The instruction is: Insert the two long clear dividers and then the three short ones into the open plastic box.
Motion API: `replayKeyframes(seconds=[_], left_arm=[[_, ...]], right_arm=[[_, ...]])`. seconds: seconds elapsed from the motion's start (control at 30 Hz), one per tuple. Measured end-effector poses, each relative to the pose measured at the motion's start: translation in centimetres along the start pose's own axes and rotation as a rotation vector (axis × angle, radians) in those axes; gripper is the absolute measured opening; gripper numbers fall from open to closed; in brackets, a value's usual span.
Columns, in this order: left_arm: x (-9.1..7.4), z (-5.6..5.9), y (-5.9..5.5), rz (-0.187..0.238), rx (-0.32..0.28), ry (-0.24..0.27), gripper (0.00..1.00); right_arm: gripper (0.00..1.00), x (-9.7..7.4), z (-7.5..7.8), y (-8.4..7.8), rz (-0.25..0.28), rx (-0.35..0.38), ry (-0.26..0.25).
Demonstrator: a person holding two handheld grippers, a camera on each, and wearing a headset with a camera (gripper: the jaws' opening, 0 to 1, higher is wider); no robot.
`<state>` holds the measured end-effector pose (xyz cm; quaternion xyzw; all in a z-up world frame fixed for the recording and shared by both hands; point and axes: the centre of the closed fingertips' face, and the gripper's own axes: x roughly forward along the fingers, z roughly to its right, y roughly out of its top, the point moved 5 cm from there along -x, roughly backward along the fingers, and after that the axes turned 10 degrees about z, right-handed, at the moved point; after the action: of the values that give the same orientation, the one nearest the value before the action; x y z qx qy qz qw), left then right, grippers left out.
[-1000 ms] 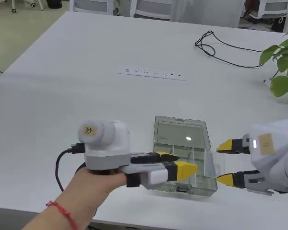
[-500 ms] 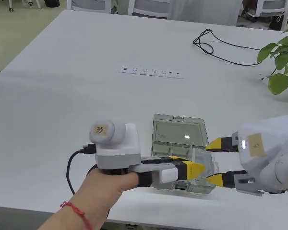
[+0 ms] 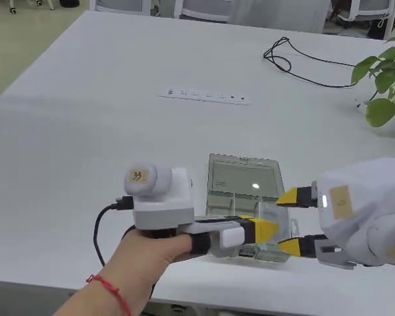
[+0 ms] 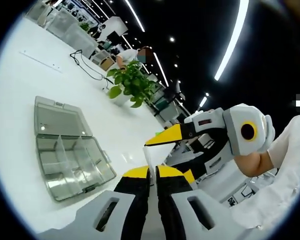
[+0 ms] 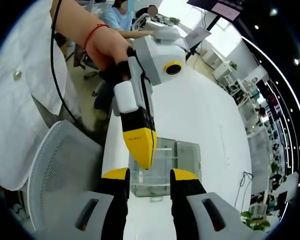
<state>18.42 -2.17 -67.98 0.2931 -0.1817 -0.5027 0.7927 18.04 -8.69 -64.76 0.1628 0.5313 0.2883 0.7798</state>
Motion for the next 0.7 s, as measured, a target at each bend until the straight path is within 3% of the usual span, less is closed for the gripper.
replayKeyframes(seconds=[0.6,0.67,0.7], left_arm=[[-0.11,-0.30,-0.14,0.013,-0.049,0.019,0.00],[-0.24,-0.45,-0.28,0.001,-0.038,0.024,0.00],[-0.13,-0.51,-0.11,0.014,-0.030,0.023,0.00]], right_arm=[[0.33,0.22,0.02,-0.12,0.009,0.005,0.002],[0.34,0.25,0.17,-0.10,0.014,0.013,0.000],[0.33,0.24,0.22,-0.12,0.014,0.018,0.002]])
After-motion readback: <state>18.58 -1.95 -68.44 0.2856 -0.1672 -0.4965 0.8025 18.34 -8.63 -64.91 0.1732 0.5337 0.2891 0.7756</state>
